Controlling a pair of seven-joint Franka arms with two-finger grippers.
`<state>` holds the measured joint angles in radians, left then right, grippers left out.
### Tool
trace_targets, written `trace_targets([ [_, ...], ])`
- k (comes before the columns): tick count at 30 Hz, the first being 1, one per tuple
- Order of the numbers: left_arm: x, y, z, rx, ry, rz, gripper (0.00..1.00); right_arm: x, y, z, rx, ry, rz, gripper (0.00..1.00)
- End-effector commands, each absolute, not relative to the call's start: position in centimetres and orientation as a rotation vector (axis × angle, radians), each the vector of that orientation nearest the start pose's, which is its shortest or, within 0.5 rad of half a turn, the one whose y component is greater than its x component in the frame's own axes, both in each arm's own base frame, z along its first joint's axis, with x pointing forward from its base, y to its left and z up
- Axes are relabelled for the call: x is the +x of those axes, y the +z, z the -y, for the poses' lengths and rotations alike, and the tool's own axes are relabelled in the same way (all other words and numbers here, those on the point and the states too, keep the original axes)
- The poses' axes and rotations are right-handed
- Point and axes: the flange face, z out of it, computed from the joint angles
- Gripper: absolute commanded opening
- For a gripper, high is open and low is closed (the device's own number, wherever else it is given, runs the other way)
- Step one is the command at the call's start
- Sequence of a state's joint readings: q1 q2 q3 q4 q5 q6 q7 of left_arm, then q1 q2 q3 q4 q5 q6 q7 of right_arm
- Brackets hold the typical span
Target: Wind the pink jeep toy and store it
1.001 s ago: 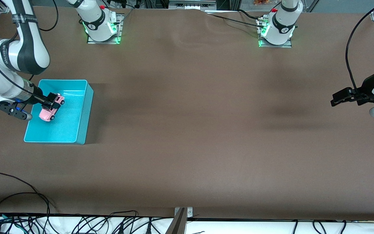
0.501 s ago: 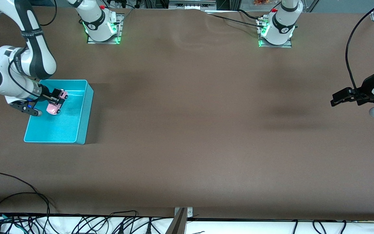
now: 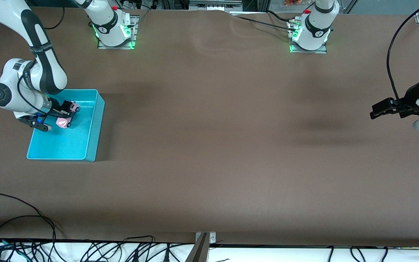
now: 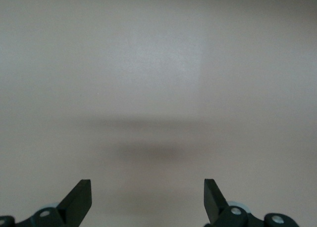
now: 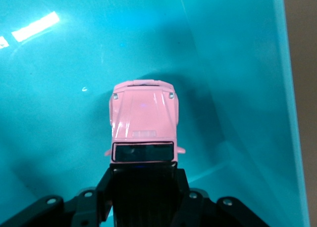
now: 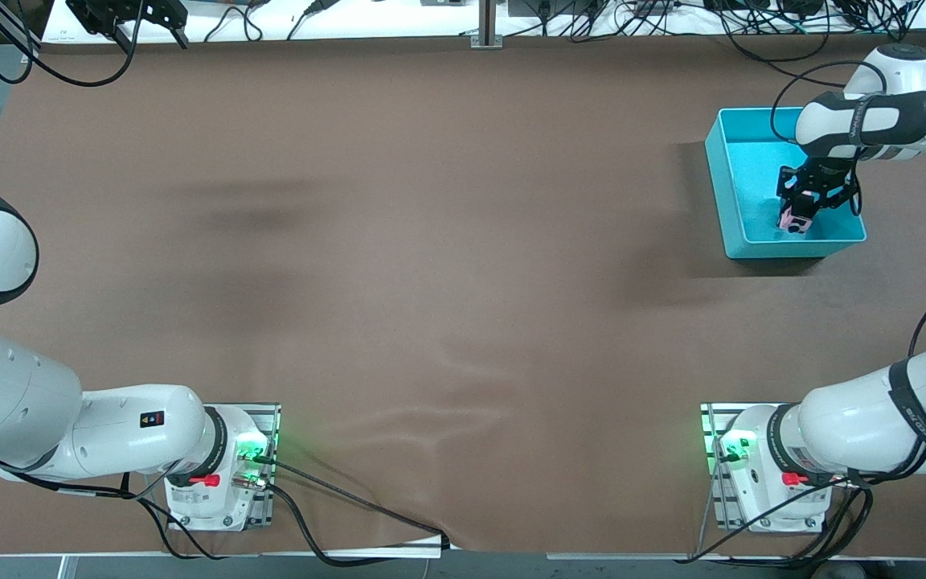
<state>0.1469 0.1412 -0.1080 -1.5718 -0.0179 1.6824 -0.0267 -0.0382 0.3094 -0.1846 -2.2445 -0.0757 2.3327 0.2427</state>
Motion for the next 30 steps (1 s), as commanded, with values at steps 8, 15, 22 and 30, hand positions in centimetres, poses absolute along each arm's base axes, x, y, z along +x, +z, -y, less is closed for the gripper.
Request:
trace_targets([
  [8, 59.7, 55.4, -2.4, -3.188, 0.044, 0.086, 1.0, 49.1, 19.7, 13.3, -3.164, 0.329, -0.688, 0.0],
  [15, 59.7, 55.4, -2.4, -3.188, 0.044, 0.086, 1.0, 49.0, 19.7, 13.3, -3.164, 0.322, -0.688, 0.23],
  [22, 59.7, 55.3, -2.4, -3.188, 0.044, 0.086, 1.0, 49.3, 21.1, 13.1, -3.147, 0.285, -0.779, 0.67],
  [30, 59.7, 55.3, -2.4, -3.188, 0.044, 0.086, 1.0, 49.3, 23.3, 12.7, -3.136, 0.296, -0.803, 1.0],
])
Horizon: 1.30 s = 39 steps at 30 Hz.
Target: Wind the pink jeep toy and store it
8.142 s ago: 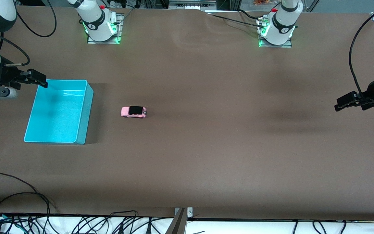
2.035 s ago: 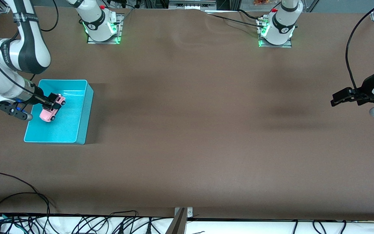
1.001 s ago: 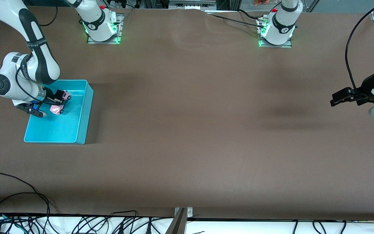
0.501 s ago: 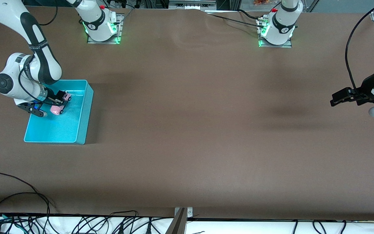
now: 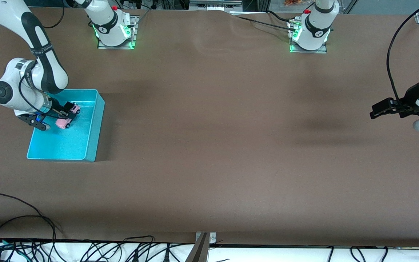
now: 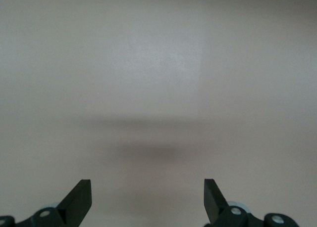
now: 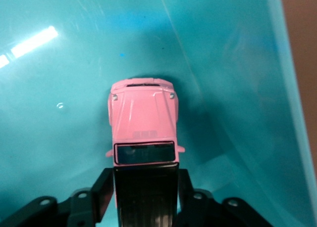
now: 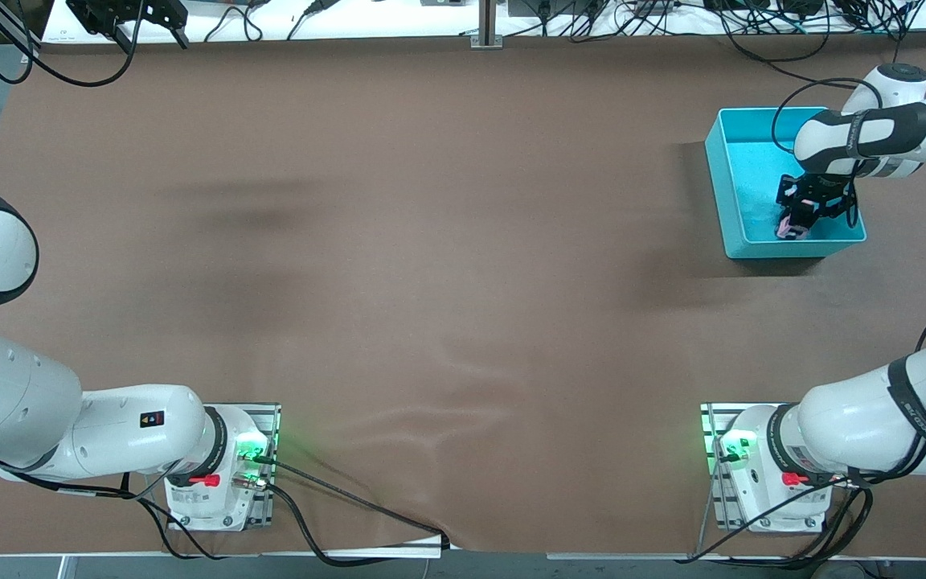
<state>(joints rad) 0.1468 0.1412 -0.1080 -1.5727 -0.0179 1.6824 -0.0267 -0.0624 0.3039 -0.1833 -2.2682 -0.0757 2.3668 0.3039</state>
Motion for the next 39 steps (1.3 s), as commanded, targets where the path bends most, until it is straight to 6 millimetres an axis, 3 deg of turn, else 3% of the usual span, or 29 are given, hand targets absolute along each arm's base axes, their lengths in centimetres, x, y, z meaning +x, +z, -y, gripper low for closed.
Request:
trace_targets([
  [1, 59.7, 55.3, -2.4, -3.188, 0.044, 0.086, 1.0, 49.4, 23.9, 12.7, -3.135, 0.279, -0.806, 1.0],
  [11, 59.7, 55.3, -2.3, -3.188, 0.044, 0.084, 1.0, 51.2, 28.0, 10.8, -3.141, 0.137, -0.74, 1.0],
  [17, 59.7, 55.3, -2.3, -3.188, 0.047, 0.084, 1.0, 52.2, 32.7, 10.2, -3.138, 0.038, -0.718, 1.0],
  [26, 59.7, 55.4, -2.3, -3.187, 0.044, 0.086, 1.0, 55.0, 40.6, 6.2, -3.157, 0.069, -0.615, 1.0],
  [34, 59.7, 55.4, -2.3, -3.187, 0.044, 0.086, 1.0, 55.6, 44.7, 2.2, -3.139, 0.174, -0.542, 1.0],
  [39, 59.7, 55.4, -2.3, -3.187, 0.044, 0.086, 1.0, 55.7, 49.1, -0.1, -3.125, 0.165, -0.496, 1.0],
])
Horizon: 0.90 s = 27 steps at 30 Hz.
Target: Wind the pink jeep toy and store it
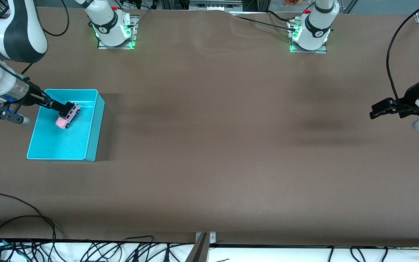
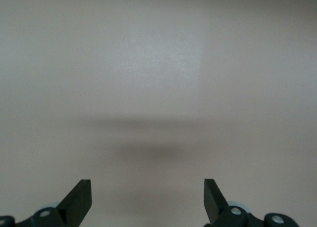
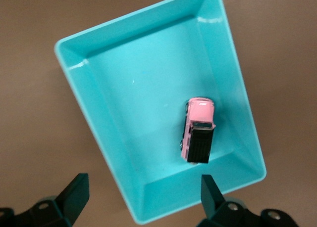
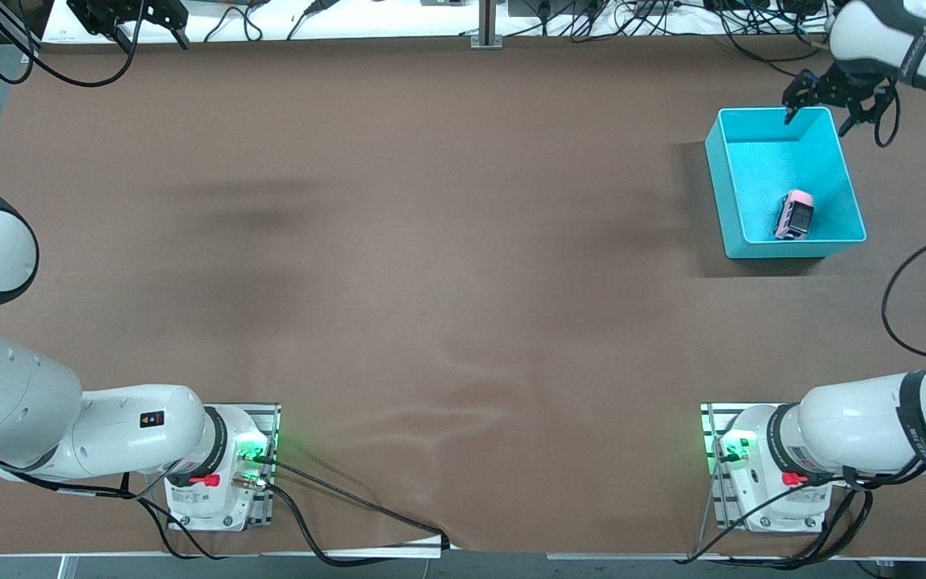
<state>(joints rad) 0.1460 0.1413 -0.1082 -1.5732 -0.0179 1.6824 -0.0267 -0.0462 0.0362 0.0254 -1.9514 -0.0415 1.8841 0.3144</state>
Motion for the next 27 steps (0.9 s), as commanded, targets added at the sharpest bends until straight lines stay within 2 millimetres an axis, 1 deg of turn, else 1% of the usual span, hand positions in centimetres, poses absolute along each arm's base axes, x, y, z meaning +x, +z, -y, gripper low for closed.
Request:
trace_targets([
  [1, 59.7, 55.4, -2.3, -3.187, 0.044, 0.086, 1.0, 55.8, 50.2, -0.3, -3.119, 0.164, -0.495, 1.0],
  [5, 59.7, 55.4, -2.3, -3.187, 0.044, 0.086, 1.0, 56.0, 54.3, -0.8, -3.07, 0.169, -0.512, 1.0],
  [9, 59.7, 55.3, -2.3, -3.188, 0.047, 0.086, 1.0, 55.8, 57.4, -1.5, -3.059, 0.165, -0.495, 1.0],
  [11, 59.7, 55.3, -2.3, -3.188, 0.047, 0.086, 1.0, 55.7, 58.4, -2.2, -3.06, 0.157, -0.476, 1.0],
  [14, 59.7, 55.3, -2.3, -3.188, 0.047, 0.086, 1.0, 55.7, 58.7, -2.7, -3.065, 0.156, -0.457, 1.0],
  [18, 59.7, 55.3, -2.3, -3.188, 0.047, 0.086, 1.0, 55.6, 58.7, -4.1, -3.072, 0.155, -0.417, 1.0],
  [21, 59.7, 55.3, -2.3, -3.188, 0.047, 0.086, 1.0, 55.5, 58.7, -4.1, -3.078, 0.17, -0.395, 1.0],
  [25, 59.7, 55.3, -2.3, -3.188, 0.047, 0.086, 1.0, 55.3, 59.1, -3.9, -3.09, 0.174, -0.3, 1.0],
  [27, 59.7, 55.3, -2.3, -3.188, 0.047, 0.086, 1.0, 55.1, 59.1, -3.9, -3.094, 0.197, -0.288, 1.0],
])
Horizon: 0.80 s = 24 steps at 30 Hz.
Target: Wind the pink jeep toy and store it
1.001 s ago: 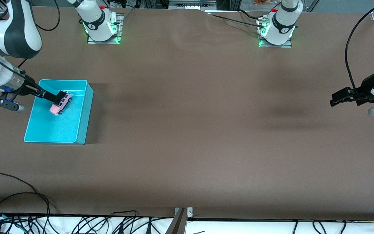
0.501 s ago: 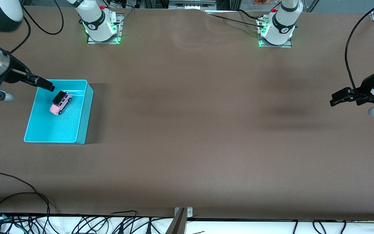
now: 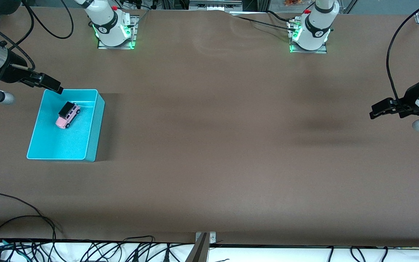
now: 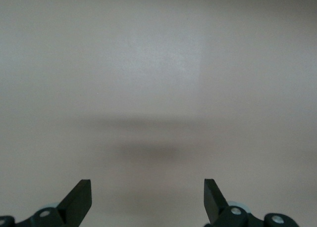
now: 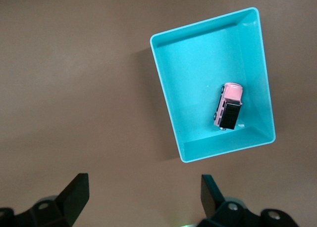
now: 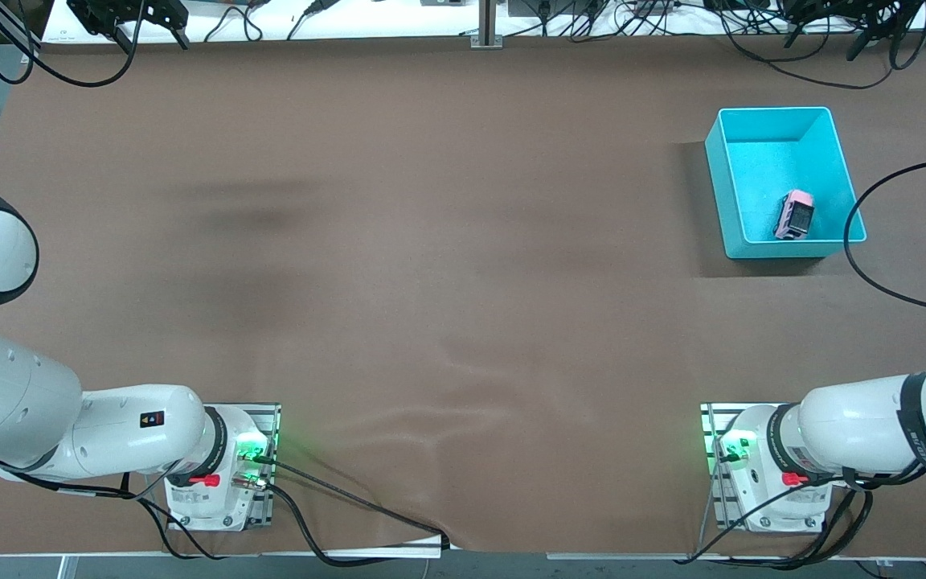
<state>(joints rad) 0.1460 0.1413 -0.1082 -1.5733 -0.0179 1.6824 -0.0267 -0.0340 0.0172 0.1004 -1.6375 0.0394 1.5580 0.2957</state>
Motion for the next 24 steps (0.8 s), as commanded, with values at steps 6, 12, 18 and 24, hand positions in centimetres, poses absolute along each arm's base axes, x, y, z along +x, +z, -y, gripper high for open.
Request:
trace_targets([
  [6, 59.7, 55.3, -2.3, -3.188, 0.047, 0.086, 1.0, 54.9, 60.1, -3.3, -3.102, 0.186, -0.266, 1.0],
  [12, 59.7, 55.3, -2.3, -3.188, 0.047, 0.086, 1.0, 54.9, 60.2, -3.1, -3.13, 0.179, -0.163, 1.0],
  [18, 59.7, 55.3, -2.3, -3.188, 0.044, 0.086, 1.0, 54.5, 60.5, -3.6, -3.129, 0.213, -0.148, 1.0],
  [24, 59.7, 55.3, -2.3, -3.188, 0.044, 0.086, 1.0, 54.4, 61.2, -3.6, -3.13, 0.218, -0.133, 1.0],
])
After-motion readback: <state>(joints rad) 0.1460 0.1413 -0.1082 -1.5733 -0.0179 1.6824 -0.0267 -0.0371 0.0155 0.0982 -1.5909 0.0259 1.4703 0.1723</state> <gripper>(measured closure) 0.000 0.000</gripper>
